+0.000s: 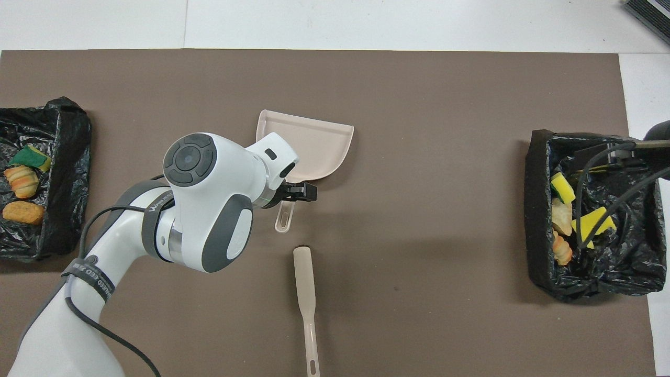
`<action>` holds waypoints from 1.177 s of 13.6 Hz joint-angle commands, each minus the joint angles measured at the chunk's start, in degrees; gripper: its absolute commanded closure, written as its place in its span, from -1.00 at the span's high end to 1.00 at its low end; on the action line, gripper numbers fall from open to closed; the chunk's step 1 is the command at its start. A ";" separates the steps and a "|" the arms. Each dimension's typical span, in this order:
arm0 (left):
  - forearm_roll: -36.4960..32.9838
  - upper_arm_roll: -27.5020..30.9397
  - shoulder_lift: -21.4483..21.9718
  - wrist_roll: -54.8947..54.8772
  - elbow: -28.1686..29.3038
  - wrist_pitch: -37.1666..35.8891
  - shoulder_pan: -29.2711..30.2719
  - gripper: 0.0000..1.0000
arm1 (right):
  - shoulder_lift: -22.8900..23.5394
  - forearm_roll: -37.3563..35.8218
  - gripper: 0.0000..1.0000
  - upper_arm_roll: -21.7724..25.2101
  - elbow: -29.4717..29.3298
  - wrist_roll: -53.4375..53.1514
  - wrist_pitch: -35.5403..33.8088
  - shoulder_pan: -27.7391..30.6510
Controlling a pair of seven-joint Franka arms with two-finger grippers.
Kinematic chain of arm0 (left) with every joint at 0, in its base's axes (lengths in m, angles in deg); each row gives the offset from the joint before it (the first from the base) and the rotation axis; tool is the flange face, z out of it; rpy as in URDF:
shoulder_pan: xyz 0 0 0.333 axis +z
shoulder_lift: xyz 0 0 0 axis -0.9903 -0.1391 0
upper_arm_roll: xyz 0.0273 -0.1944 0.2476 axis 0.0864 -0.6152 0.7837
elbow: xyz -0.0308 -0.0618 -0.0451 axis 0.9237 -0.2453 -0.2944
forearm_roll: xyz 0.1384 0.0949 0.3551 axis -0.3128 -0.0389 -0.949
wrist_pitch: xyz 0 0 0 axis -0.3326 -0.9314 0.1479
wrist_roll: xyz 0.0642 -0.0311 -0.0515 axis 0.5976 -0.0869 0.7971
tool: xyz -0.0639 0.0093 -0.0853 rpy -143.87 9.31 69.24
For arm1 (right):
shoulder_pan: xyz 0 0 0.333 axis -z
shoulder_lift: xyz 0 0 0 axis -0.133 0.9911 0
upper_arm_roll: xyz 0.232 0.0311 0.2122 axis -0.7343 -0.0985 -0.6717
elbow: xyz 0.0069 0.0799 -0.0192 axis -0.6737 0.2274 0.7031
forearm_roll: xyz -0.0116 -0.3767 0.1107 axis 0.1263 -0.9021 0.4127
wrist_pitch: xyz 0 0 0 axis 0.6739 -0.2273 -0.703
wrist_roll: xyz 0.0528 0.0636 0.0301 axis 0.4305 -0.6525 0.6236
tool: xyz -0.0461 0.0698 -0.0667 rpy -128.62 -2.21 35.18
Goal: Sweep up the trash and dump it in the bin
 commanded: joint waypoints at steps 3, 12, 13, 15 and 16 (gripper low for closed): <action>-3.53 1.69 3.37 -0.42 -7.19 -12.79 3.50 1.00 | -0.47 -0.05 1.00 -0.44 0.48 -1.10 -1.01 0.80; -12.78 1.86 10.58 -15.41 -15.48 -35.67 20.88 1.00 | -0.47 -0.05 1.00 -0.44 0.48 -1.10 -1.19 0.72; -13.66 1.77 11.20 -18.41 -16.00 -36.38 24.05 1.00 | -0.47 -0.05 1.00 -0.35 0.48 -1.19 -1.19 0.71; -19.53 1.07 11.29 -21.69 -18.98 -39.01 26.27 1.00 | -0.47 -0.13 1.00 -0.35 0.39 -1.28 -1.10 0.80; -19.90 0.81 11.21 -21.78 -20.30 -40.76 27.58 1.00 | -0.47 -0.13 1.00 -0.44 0.39 -1.19 -1.10 0.80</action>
